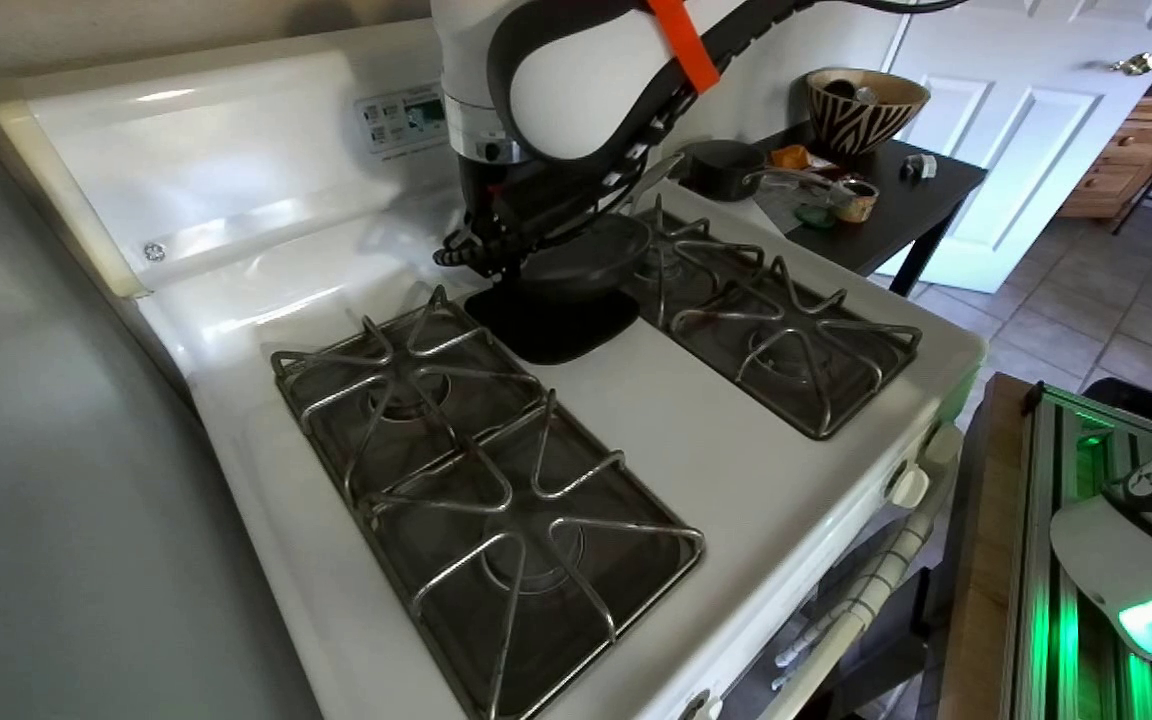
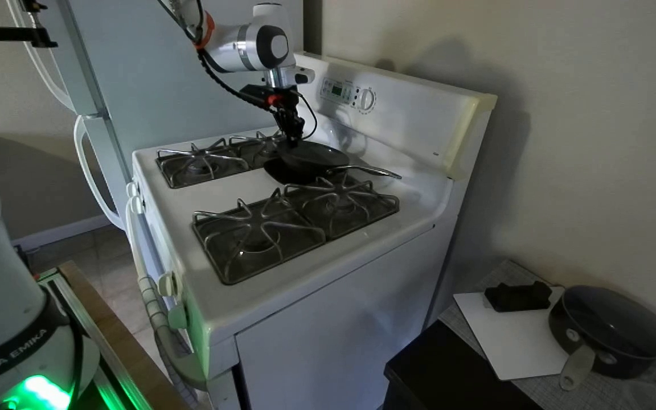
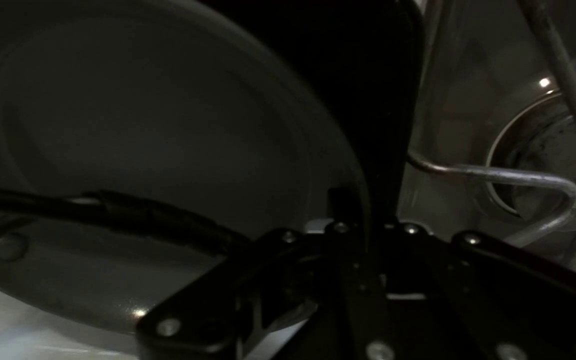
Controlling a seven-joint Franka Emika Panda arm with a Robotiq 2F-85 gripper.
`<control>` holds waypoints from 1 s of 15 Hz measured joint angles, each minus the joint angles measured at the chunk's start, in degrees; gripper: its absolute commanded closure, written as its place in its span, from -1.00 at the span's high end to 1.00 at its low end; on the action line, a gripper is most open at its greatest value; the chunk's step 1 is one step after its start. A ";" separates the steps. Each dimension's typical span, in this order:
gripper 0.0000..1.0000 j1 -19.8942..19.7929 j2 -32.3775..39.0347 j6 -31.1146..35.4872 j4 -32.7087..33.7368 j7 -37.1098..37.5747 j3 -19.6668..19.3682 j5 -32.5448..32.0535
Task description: Move the pan from the right to the left plate
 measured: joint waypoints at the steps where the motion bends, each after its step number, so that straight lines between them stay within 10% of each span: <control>1: -0.98 0.10 0.04 -0.15 0.16 0.05 0.00 0.04; 15: -0.98 1.69 1.35 -0.78 2.69 2.49 0.46 3.78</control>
